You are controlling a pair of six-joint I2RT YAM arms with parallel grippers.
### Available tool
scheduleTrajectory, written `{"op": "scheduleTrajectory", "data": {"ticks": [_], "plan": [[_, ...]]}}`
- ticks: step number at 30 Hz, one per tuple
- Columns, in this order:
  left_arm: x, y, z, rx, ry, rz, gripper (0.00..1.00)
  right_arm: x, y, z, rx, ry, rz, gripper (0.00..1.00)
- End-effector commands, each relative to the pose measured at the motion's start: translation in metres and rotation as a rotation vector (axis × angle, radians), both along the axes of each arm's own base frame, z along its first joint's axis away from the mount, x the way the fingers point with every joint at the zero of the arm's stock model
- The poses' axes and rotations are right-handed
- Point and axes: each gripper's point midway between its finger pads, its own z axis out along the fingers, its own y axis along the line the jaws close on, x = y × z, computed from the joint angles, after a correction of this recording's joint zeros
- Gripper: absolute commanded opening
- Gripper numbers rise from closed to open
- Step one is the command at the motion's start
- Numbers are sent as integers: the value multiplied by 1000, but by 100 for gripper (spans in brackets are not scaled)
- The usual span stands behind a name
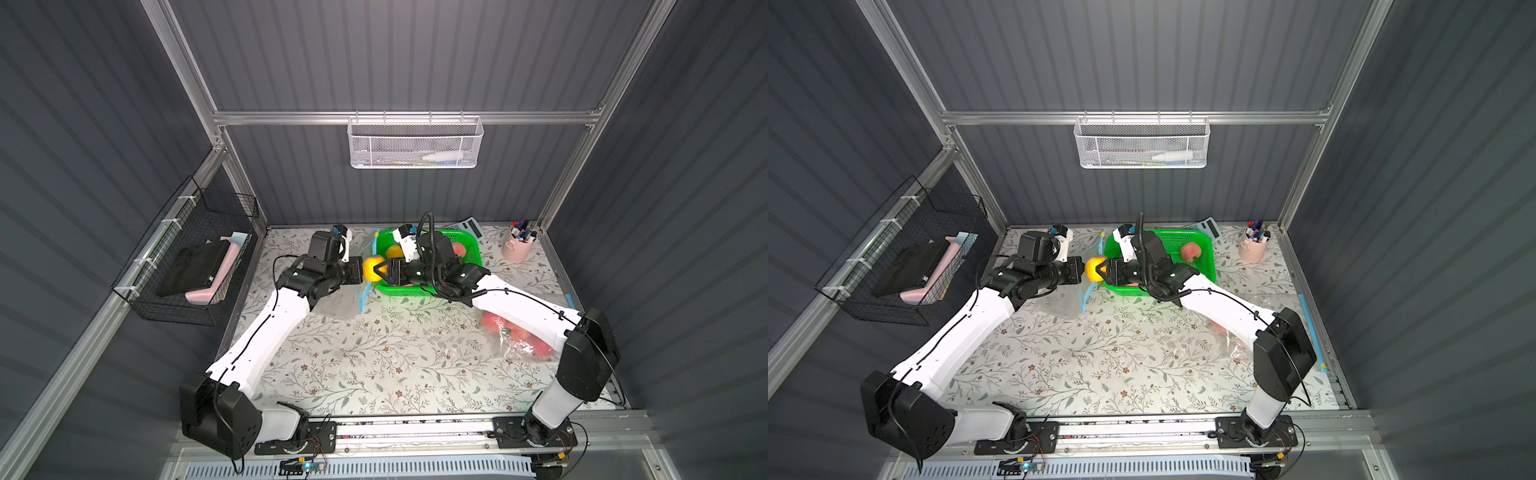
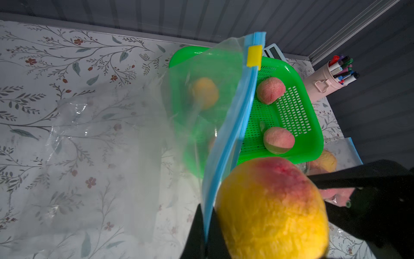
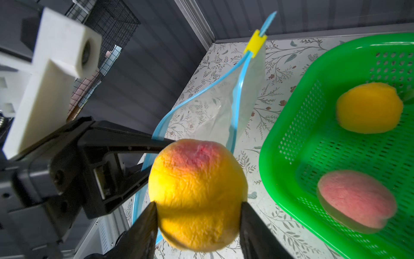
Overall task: Place the peach in a zip-top bag and seal the zipper
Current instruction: Place the peach in the zipper food storage bag.
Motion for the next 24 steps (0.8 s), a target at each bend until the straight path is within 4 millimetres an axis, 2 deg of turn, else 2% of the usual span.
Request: {"op": "scheduleTrajectory", "data": {"ticks": [1, 3, 6, 10, 15, 22, 24], "plan": [[-6, 2, 18, 16, -47, -32, 0, 2, 4, -6, -50, -1, 11, 57], [-7, 2, 18, 17, -50, -41, 0, 11, 1, -4, -49, 10, -51, 57], [-8, 2, 17, 15, -52, -41, 0, 15, 5, 2, 17, 59, -90, 57], [-6, -1, 16, -17, -46, -31, 0, 13, 16, 17, 204, 177, -85, 57], [-3, -6, 0, -52, 9, -14, 0, 4, 20, 34, 384, 240, -52, 57], [-1, -11, 0, -88, 33, -14, 0, -3, 15, 30, 478, 297, -16, 57], [-1, -14, 2, -103, 36, -20, 0, -3, 15, 23, 461, 304, -14, 56]]}}
